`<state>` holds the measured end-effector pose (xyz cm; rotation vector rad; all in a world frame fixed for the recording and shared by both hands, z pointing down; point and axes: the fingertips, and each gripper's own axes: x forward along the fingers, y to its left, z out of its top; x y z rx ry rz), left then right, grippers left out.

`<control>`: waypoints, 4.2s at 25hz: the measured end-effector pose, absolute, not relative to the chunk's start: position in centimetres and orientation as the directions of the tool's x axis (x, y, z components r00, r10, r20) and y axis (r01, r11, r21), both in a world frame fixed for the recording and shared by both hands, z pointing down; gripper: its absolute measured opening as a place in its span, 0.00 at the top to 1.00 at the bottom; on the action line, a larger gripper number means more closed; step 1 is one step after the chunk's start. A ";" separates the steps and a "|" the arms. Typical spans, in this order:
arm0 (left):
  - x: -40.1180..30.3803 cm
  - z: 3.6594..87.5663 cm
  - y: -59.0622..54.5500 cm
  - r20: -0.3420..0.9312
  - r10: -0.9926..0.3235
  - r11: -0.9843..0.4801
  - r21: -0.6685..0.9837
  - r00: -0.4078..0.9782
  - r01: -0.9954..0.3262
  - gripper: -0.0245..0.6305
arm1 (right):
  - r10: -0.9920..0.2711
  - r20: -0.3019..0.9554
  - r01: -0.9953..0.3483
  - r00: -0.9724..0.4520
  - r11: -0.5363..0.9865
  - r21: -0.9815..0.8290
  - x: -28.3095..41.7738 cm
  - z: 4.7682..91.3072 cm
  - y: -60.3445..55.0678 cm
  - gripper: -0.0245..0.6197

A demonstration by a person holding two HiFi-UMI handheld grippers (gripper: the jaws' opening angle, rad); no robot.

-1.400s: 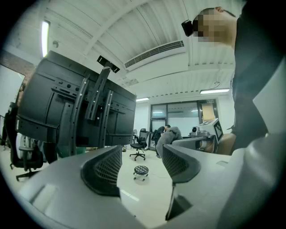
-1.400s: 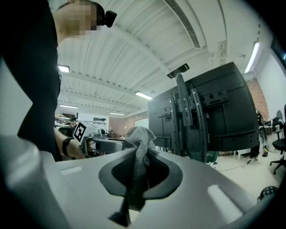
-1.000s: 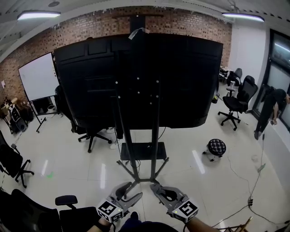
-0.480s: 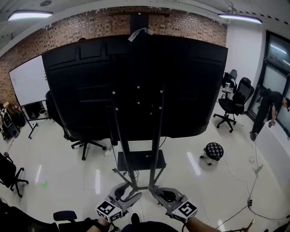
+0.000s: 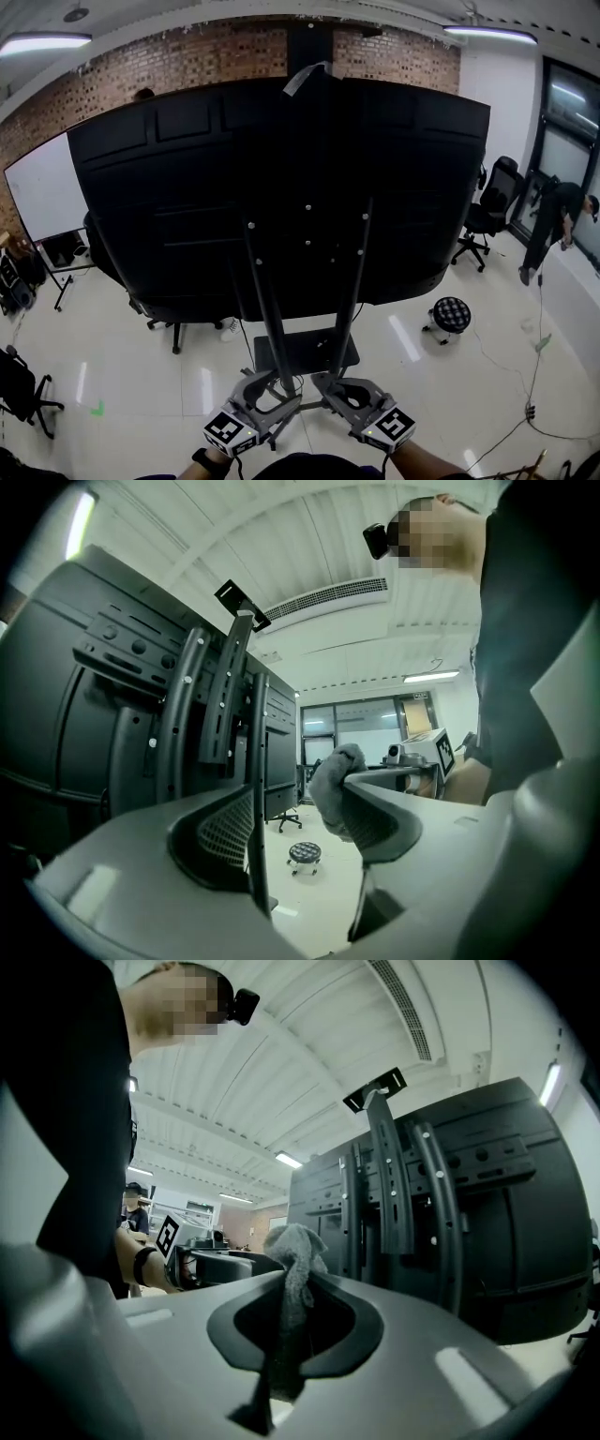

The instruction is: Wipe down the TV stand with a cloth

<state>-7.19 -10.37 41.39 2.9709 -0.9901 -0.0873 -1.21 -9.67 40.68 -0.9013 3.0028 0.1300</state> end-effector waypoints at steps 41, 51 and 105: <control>-2.4 5.3 -23.7 -0.183 -0.499 -0.592 -0.642 0.847 -0.488 0.48 | -0.487 -0.248 -0.431 -0.837 0.310 0.847 -2.3 -2.3 -26.4 0.93; -3.6 -4.0 -27.6 -0.277 -0.523 -0.596 -0.557 0.806 -0.578 0.48 | -0.558 -0.272 -0.434 -0.784 0.178 0.883 -3.9 -13.1 -30.8 0.93; -4.9 16.2 -27.2 -0.178 -0.635 -0.624 -0.456 0.752 -0.635 0.49 | -0.863 0.082 0.146 -0.498 0.009 0.989 -6.3 15.5 -35.4 0.93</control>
